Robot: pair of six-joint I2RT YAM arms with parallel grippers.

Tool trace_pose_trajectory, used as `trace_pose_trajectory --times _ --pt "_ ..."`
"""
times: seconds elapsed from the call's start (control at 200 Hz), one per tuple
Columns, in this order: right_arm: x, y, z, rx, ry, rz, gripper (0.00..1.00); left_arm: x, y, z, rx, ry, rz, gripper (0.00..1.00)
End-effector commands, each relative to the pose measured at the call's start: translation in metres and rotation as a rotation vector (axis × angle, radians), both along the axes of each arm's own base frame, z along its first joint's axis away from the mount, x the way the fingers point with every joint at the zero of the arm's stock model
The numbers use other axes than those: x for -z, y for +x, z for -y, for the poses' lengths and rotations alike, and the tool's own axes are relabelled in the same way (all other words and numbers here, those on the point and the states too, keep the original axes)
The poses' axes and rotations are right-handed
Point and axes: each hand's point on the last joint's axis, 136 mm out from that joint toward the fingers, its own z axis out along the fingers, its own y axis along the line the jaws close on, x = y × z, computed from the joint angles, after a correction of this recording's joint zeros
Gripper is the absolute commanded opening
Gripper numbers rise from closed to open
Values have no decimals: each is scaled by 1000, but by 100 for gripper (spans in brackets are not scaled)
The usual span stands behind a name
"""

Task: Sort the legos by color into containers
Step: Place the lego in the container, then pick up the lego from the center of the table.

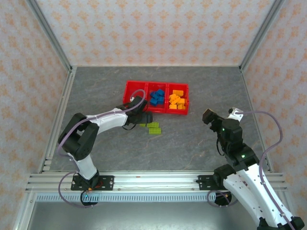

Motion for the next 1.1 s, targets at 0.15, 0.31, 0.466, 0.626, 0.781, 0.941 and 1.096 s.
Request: trace_pose_trajectory --times 0.15,0.31,0.466,0.626,0.781,0.941,1.096 --pt "0 0 4 18 -10 15 100 11 8 6 4 36 7 85" --pt "1 1 4 21 -11 12 100 19 9 -2 -22 90 -16 77" --pt "1 1 4 22 -12 9 100 30 8 -10 -43 143 -42 72" --pt "0 1 4 24 -12 11 100 29 7 -20 -81 153 -36 67" --pt "1 1 5 29 -14 9 100 32 4 -32 -123 129 -49 62" --pt "2 1 5 25 -15 7 100 33 -3 -39 -139 95 -55 58" --pt "2 1 4 24 -15 6 100 34 -8 -44 -174 65 -50 50"
